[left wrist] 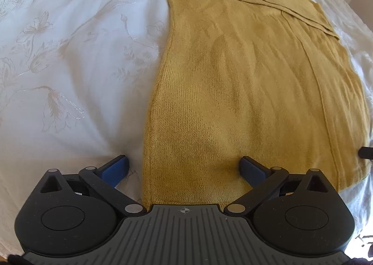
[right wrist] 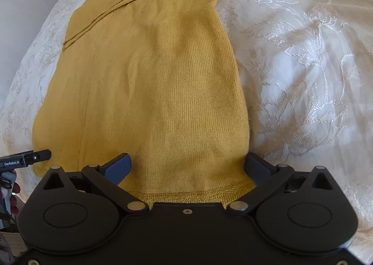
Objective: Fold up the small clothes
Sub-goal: 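Lower both open tools onto the ribbed hem edge of the sweater, then close both tools on the ribbed hem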
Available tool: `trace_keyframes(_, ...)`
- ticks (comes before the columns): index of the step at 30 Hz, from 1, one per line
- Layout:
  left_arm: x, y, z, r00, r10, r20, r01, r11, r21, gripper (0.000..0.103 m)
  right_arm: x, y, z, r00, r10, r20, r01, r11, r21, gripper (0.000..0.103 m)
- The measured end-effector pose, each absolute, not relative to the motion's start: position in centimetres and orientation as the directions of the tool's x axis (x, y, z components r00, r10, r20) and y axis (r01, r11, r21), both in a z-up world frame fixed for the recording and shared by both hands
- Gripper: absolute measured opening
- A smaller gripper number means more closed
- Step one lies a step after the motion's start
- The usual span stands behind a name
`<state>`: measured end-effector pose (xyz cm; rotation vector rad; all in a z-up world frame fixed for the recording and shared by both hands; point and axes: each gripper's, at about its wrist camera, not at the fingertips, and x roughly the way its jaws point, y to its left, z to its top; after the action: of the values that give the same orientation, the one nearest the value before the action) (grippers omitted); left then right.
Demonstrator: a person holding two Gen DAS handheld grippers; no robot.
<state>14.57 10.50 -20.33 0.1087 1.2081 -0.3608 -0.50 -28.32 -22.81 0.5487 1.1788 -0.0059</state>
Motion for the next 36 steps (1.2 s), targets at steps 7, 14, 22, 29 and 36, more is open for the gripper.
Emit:
trace_keyframes(7,14.4,9.8,-20.2,0.294,-0.194,-0.936,0.326,0.941,-0.093,0.102,-0.7,-26.3,-22.8,0.416,0.18,-0.891,0.236,0.925,0.298,0.103)
trace_keyframes(14,14.7,10.9,-19.6,0.284,-0.253,-0.925,0.356,0.923,-0.143,0.089,0.7,-27.0,-21.9,0.378,0.191,-0.906,0.263,0.916,0.303,0.102)
trace_keyframes(22,14.4,10.3,-18.7,0.277,-0.313,-0.908,0.38,0.904,-0.196,0.061,-0.6,-29.4,-21.7,0.424,0.176,-0.888,0.294,0.901,0.319,0.102)
trace_keyframes(29,14.3,9.9,-19.2,0.276,-0.287,-0.917,0.392,0.905,-0.165,0.049,-1.0,-30.2,-22.0,0.414,0.262,-0.872,0.276,0.876,0.395,0.097)
trace_keyframes(36,13.9,10.1,-17.9,0.299,-0.304,-0.905,0.375,0.909,-0.181,0.011,-1.4,-30.8,-21.2,0.42,0.331,-0.845,0.315,0.82,0.478,0.014)
